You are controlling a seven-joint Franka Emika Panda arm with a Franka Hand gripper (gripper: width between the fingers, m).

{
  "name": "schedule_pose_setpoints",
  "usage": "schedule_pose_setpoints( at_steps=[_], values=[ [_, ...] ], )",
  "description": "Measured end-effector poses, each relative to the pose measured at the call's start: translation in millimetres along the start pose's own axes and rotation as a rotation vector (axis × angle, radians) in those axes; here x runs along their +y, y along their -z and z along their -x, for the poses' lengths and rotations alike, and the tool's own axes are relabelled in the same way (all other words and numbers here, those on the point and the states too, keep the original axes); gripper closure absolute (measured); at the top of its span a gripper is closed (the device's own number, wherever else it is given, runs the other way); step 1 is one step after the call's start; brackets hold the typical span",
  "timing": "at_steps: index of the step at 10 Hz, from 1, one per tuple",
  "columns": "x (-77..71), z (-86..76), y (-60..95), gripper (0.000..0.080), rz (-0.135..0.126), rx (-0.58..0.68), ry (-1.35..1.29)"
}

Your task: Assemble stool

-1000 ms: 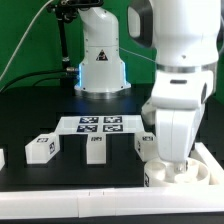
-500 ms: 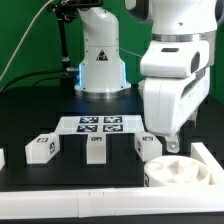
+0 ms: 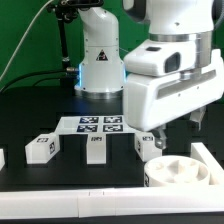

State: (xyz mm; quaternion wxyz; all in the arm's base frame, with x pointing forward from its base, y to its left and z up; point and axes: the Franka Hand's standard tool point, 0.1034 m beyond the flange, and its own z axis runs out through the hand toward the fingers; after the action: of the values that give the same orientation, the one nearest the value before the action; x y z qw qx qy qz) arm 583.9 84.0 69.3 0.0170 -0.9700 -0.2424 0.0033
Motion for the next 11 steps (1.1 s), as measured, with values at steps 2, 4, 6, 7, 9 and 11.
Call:
schedule_pose_setpoints(
  at_steps=[2,4,6,7,9,11],
  values=[
    [-0.3,-1.7,1.8,0.015,-0.038,0.015,-0.193],
    [-2.9,-2.5,1.3,0.015,-0.047,0.014,-0.309],
    [-4.6,0.8,-1.8,0.015,-0.056,0.005,-0.414],
    [-5.8,14.6,-10.8,0.015,-0.058,-0.034,-0.418],
    [2.2,31.1,-12.9,0.015,-0.047,-0.1,-0.429],
    [3.3,42.2,-12.7,0.015,-0.076,-0.168,-0.454]
  ],
)
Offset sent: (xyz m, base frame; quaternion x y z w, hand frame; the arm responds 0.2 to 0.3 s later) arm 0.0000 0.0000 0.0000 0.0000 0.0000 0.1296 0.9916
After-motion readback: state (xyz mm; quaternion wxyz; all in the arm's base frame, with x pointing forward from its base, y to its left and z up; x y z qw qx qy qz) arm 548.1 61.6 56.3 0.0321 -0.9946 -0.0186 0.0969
